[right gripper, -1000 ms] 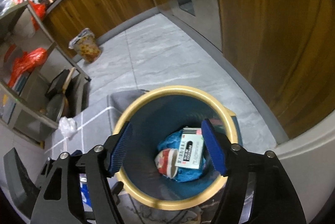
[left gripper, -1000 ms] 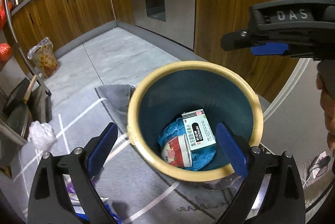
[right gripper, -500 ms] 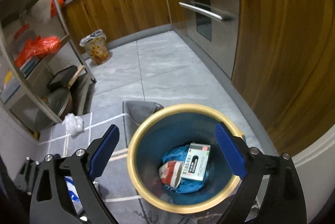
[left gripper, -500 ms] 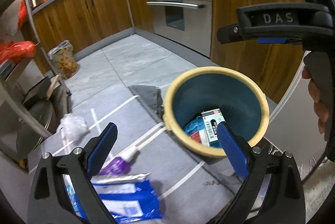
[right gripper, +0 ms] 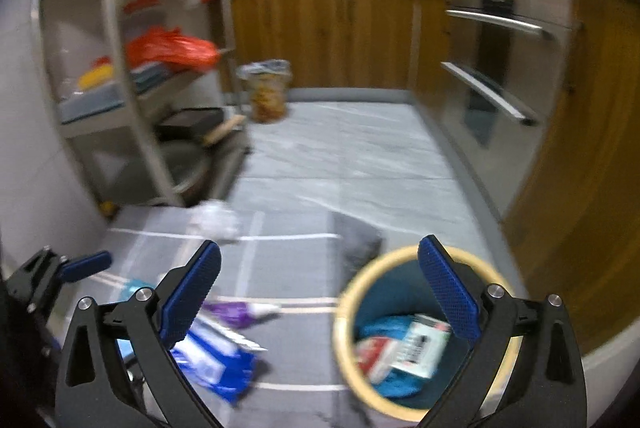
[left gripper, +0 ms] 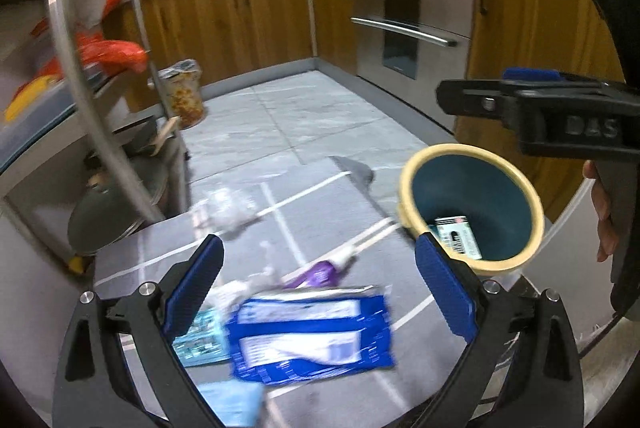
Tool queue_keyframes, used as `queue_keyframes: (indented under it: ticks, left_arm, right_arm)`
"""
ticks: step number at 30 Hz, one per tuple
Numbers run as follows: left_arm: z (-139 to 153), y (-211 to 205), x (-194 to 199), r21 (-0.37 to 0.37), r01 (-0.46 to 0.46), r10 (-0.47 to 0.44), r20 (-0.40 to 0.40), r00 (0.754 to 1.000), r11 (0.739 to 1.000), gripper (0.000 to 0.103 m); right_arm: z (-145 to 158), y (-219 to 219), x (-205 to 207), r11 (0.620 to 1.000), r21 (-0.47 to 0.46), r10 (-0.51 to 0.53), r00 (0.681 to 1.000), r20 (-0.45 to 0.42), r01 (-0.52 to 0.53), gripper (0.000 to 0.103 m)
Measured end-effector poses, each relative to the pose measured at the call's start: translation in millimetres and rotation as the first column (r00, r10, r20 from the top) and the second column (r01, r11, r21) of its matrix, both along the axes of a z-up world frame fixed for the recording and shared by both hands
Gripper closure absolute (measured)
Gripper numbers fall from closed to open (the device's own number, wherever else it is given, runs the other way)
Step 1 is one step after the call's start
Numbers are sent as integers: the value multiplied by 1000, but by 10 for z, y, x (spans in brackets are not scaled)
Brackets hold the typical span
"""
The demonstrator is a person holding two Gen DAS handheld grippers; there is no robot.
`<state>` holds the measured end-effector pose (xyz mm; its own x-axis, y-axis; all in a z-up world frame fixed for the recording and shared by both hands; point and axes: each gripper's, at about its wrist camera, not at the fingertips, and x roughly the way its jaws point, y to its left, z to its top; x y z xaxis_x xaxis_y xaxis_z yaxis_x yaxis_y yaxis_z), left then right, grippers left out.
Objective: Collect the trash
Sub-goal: 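Move both tools back over the trash on the mat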
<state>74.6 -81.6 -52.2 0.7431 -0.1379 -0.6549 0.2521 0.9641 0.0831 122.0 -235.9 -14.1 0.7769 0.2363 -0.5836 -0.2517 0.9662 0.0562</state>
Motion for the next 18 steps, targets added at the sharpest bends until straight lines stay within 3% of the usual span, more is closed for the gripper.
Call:
queue_keyframes:
  ticks: [4,8,12,18]
  left_arm:
    - [1,367,-66,0,-62,62,-6,998,998,8]
    - [-15,820,-131,-2,-146,146,-22,989,989,8]
    - [-10,1258,-117,-55,-243,240,-51,969,968,8]
    - [-21,1559,74,-93,-312,307,-65,950,946,8]
  right_arm:
    - [0,208,-18,1000,-11,7,1000,-5,-7,5]
    - [-38,341,33,999,36,-1,999,-54,3,5]
    - [-94,480,143,998,68,-8,996,-87,14,5]
    - [-208,798,418,998,54,38,994,-105,-33,5]
